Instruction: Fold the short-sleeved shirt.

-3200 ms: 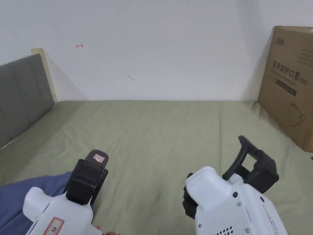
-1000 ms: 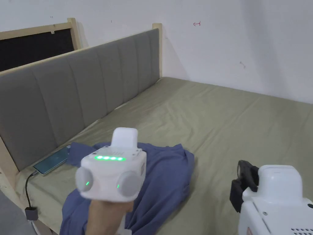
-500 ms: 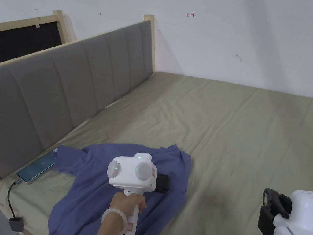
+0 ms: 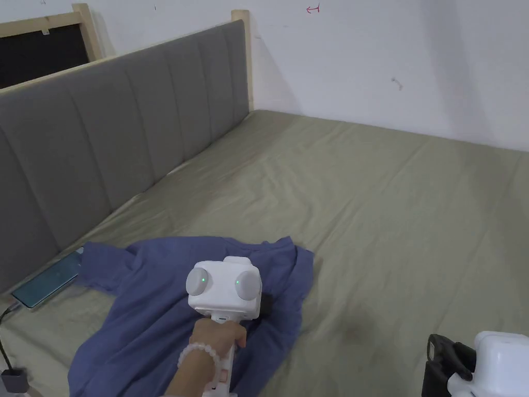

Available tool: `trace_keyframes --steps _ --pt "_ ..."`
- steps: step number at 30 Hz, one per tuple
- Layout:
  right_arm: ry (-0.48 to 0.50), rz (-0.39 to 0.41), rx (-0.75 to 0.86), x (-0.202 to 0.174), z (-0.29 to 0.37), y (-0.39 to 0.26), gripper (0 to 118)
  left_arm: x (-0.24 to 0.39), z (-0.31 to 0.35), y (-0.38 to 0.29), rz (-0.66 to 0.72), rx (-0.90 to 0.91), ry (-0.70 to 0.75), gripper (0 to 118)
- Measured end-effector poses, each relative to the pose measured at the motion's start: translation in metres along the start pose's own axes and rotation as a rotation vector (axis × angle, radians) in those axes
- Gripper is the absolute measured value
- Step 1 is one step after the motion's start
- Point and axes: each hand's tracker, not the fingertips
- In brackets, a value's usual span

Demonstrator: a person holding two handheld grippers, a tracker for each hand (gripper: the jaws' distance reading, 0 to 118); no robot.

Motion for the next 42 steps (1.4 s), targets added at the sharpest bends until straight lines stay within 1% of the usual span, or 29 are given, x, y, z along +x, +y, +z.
trace_keyframes --steps 1,2,3,5,7,9,11,13,14,15,16,18,21,22,24,25,26,27,30,34,36,38,40,42 --pt "0.001 -0.009 -0.001 0.001 0.001 0.0 0 0.001 0.003 -0.001 0.0 0.018 0.012 14" --pt "0.001 -0.013 -0.002 0.001 0.001 -0.001 0 0.004 0.006 -0.002 0.0 0.036 0.04 0" --pt "0.0 -0.015 -0.004 0.002 0.003 0.0 0 0.006 0.006 -0.002 -0.021 0.039 0.112 0" --pt "-0.003 -0.014 -0.004 0.004 0.006 0.0 0 0.003 -0.004 0.0 -0.009 0.02 0.061 0" --pt "-0.009 -0.014 0.002 0.007 0.009 0.0 0 0.004 0.006 0.002 -0.03 0.019 0.06 0" --pt "-0.019 -0.023 0.003 0.013 0.011 0.001 0 -0.005 0.002 0.011 0.014 -0.005 0.026 0" --pt "-0.028 -0.055 0.005 0.021 0.014 0.003 0 -0.015 0.016 0.017 0.118 -0.013 -0.049 0" --pt "-0.033 -0.088 0.021 0.029 0.019 0.005 0 -0.012 0.053 0.019 0.181 0.02 -0.113 0" --pt "-0.038 -0.095 0.028 0.033 0.021 0.007 0 -0.014 0.068 0.022 0.183 0.038 -0.145 0" --pt "-0.046 -0.099 0.033 0.036 0.023 0.009 0 -0.014 0.081 0.026 0.175 0.057 -0.156 0" --pt "-0.059 -0.105 0.038 0.039 0.025 0.01 0 -0.027 0.063 0.042 0.149 0.088 -0.155 0" --pt "-0.074 -0.124 0.053 0.047 0.031 0.012 0 -0.026 0.093 0.05 0.13 0.145 -0.144 0" --pt "-0.086 -0.161 0.081 0.059 0.044 0.015 0 -0.028 0.131 0.066 0.177 0.244 -0.265 0" --pt "-0.094 -0.171 0.091 0.064 0.048 0.016 0 -0.023 0.149 0.072 0.16 0.295 -0.307 0" --pt "-0.116 -0.186 0.11 0.073 0.056 0.019 0 0.002 0.185 0.076 0.073 0.365 -0.31 0" --pt "-0.127 -0.195 0.12 0.078 0.061 0.021 0 0.017 0.201 0.081 0.013 0.386 -0.305 0" --pt "-0.136 -0.205 0.13 0.083 0.066 0.022 0 0.029 0.214 0.084 -0.016 0.393 -0.326 0" --pt "-0.148 -0.219 0.146 0.091 0.069 0.023 0 0.045 0.228 0.085 -0.045 0.414 -0.365 0" --pt "-0.191 -0.245 0.187 0.11 0.087 0.026 0 0.099 0.261 0.077 -0.119 0.442 -0.54 0" --pt "-0.278 -0.262 0.239 0.14 0.117 0.029 0 0.174 0.291 0.059 -0.265 0.421 -0.749 0" --pt "-0.331 -0.273 0.261 0.156 0.132 0.028 0 0.21 0.301 0.048 -0.348 0.428 -0.816 0" --pt "-0.373 -0.278 0.27 0.171 0.146 0.025 0 0.241 0.302 0.034 -0.38 0.401 -0.836 0" --pt "-0.433 -0.299 0.275 0.188 0.159 0.02 0 0.274 0.29 0.012 -0.417 0.344 -0.892 0" --pt "-0.468 -0.334 0.272 0.204 0.168 0.012 0 0.304 0.263 -0.015 -0.452 0.263 -0.858 0"
